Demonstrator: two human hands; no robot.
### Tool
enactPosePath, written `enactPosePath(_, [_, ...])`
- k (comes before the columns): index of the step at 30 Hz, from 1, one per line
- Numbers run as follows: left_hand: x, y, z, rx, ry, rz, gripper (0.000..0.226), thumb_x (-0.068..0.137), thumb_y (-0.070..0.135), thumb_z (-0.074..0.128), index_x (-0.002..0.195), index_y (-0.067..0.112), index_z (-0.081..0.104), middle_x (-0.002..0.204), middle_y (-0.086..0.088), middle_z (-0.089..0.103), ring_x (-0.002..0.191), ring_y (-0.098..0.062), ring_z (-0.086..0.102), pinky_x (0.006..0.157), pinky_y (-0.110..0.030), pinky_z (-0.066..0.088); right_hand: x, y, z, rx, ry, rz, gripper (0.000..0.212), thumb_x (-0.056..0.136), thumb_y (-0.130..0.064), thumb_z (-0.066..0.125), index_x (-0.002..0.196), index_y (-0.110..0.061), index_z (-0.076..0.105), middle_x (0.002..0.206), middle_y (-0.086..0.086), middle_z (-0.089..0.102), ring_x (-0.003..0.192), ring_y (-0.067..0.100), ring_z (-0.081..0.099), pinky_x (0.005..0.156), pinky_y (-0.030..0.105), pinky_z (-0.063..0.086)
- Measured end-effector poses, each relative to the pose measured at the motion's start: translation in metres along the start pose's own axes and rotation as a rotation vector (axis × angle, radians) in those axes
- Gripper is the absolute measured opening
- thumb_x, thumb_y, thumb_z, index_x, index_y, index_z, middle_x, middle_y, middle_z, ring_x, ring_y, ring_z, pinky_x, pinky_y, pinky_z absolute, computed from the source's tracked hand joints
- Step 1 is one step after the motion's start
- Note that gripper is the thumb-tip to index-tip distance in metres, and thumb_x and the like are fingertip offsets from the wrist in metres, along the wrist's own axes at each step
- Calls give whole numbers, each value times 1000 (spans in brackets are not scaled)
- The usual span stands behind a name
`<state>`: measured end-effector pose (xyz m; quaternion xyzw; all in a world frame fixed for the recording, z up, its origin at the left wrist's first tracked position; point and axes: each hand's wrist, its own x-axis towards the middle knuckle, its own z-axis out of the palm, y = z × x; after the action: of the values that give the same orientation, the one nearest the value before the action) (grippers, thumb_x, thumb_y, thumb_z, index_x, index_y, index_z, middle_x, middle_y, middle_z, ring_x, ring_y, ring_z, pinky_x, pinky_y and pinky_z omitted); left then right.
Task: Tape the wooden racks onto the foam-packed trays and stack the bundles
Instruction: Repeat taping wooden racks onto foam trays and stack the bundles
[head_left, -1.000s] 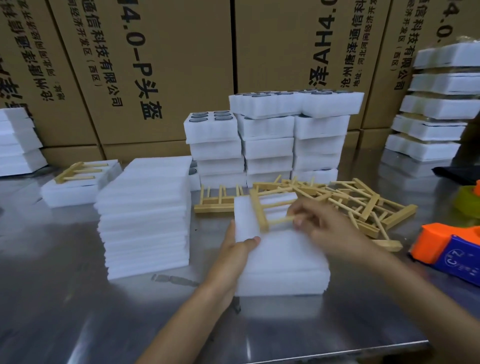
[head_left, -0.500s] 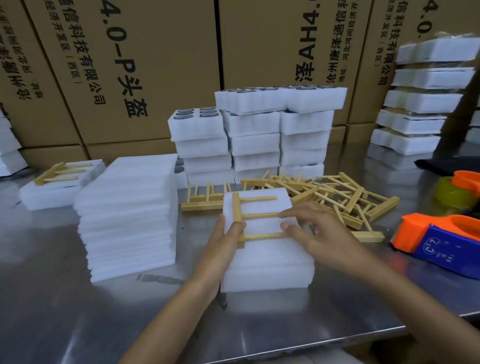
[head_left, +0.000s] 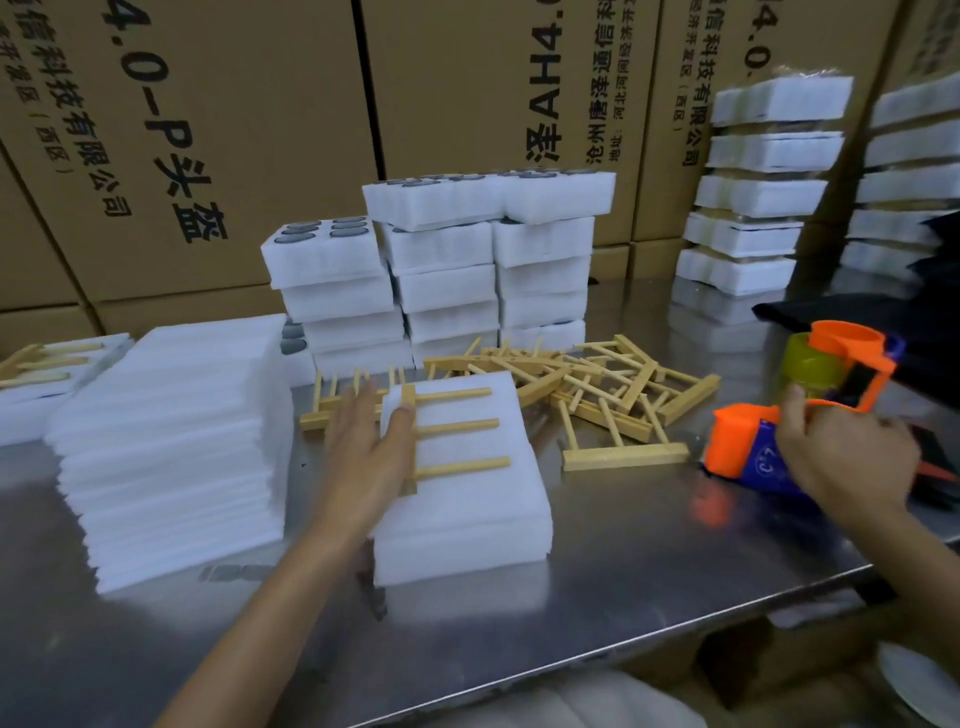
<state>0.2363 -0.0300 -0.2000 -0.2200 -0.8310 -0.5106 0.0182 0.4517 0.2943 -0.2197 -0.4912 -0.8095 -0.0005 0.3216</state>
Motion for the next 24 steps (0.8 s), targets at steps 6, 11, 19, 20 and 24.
enactPosePath(6, [0,30,12,87,58,299,39,102,26,49,141,27,49,153,10,37,145,-10,25,114,-27,22,18,-13,-7,134,224,-46,60,91,-25,31,56,14,59,52,36,54,50,46,58,56,35,36])
enactPosePath(11, [-9,76,36,-134,-284,316,32,98,24,56,126,36,61,127,22,61,118,3,55,100,-26,45,17,-55,-35,274,470,-316,58,95,-25,32,42,-6,45,40,18,49,36,26,42,50,24,17])
enactPosePath(19, [-17,94,31,-550,-574,148,48,79,18,54,125,25,66,116,6,73,110,-9,66,97,-29,52,-5,-135,-65,570,274,-476,54,95,-35,31,44,-17,38,39,-7,35,40,13,39,48,28,28])
enactPosePath(20, [-14,90,27,-580,-586,136,48,79,16,54,125,20,67,117,2,73,109,-11,67,93,-27,53,-6,-140,-64,578,246,-480,55,94,-36,31,44,-16,38,39,-6,36,40,14,40,49,28,28])
enactPosePath(24, [-7,77,8,-718,-626,57,44,79,8,53,118,11,72,117,-8,73,108,-18,68,85,-25,56,-10,-152,-61,653,217,-492,55,94,-36,33,41,-18,32,36,-6,34,37,12,38,48,26,24])
